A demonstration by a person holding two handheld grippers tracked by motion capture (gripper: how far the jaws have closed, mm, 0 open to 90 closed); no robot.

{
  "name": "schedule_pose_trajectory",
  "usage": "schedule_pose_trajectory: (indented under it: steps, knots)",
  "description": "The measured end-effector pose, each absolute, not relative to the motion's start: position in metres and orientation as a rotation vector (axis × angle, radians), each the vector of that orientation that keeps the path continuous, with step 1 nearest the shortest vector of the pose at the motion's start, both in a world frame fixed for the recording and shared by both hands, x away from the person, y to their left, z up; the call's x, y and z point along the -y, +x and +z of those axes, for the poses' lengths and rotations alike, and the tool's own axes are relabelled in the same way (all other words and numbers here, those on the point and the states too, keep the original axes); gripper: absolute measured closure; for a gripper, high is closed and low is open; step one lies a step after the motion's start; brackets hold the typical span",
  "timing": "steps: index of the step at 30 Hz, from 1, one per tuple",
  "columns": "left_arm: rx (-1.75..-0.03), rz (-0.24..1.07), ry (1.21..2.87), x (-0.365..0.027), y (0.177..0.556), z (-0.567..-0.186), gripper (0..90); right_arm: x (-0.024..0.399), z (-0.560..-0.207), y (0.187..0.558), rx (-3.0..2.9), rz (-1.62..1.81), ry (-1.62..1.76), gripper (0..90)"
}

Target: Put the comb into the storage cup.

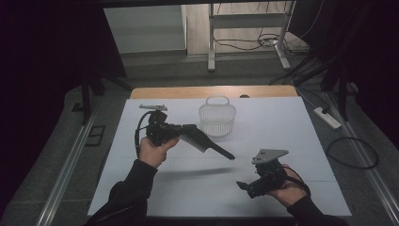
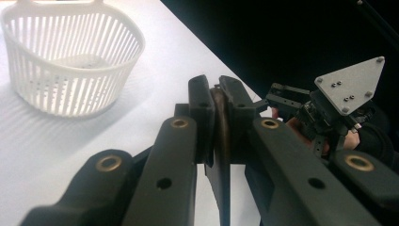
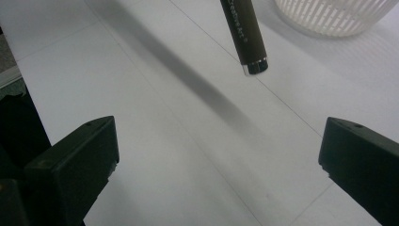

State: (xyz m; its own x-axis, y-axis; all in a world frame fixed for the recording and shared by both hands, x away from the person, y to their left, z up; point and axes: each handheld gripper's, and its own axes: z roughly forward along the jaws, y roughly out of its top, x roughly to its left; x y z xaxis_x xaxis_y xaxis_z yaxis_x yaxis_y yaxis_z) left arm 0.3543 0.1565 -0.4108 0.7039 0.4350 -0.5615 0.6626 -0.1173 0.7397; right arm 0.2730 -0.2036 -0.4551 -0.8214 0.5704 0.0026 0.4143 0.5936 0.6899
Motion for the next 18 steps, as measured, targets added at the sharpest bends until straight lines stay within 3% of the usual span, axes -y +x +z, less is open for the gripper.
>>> schedule_pose_trajectory:
  steps: [18]
  knots:
    - [-0.908, -0.206, 1.731, -0.167, 0.363, -0.399, 83.6, 0.22, -0.455, 0.268, -2.577, 1.024, 0.866, 0.0]
